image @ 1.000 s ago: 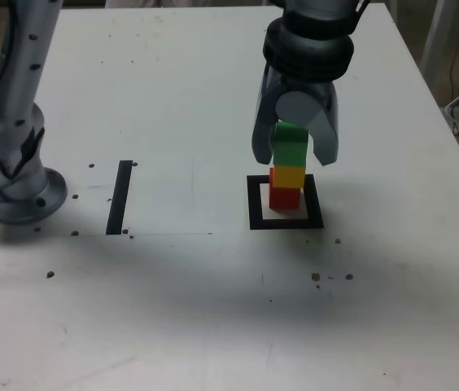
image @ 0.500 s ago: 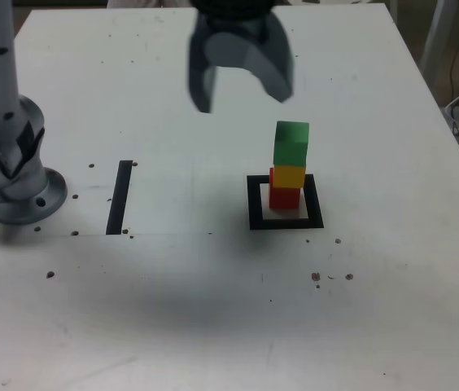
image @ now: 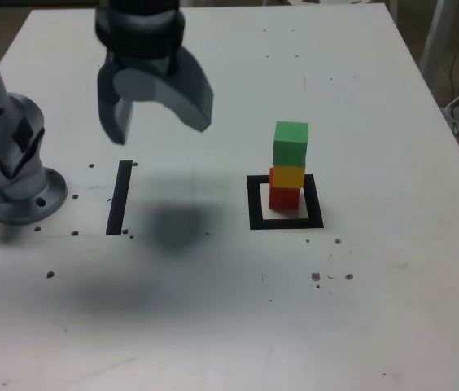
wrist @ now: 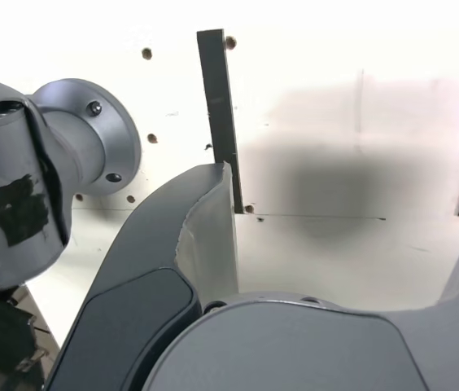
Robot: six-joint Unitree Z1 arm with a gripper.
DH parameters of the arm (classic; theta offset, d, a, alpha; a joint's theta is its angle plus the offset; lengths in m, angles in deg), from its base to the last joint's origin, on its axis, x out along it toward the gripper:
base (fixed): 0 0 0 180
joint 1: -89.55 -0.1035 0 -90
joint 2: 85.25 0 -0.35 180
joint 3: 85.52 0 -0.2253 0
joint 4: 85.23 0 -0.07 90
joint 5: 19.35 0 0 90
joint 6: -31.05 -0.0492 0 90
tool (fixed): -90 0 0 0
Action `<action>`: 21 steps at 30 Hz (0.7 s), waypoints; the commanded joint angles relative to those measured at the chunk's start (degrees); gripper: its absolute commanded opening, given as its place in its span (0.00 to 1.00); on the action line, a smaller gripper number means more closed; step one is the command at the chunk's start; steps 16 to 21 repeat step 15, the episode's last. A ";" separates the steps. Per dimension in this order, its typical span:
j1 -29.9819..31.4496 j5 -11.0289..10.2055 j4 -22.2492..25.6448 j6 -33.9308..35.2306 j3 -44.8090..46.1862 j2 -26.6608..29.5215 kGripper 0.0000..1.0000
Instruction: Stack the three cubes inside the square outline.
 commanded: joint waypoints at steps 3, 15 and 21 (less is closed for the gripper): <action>-0.03 0.79 -5.44 0.39 10.95 2.71 0.99; -0.03 2.25 -13.39 1.39 22.81 7.45 1.00; -0.03 2.25 -13.39 1.39 22.81 7.45 1.00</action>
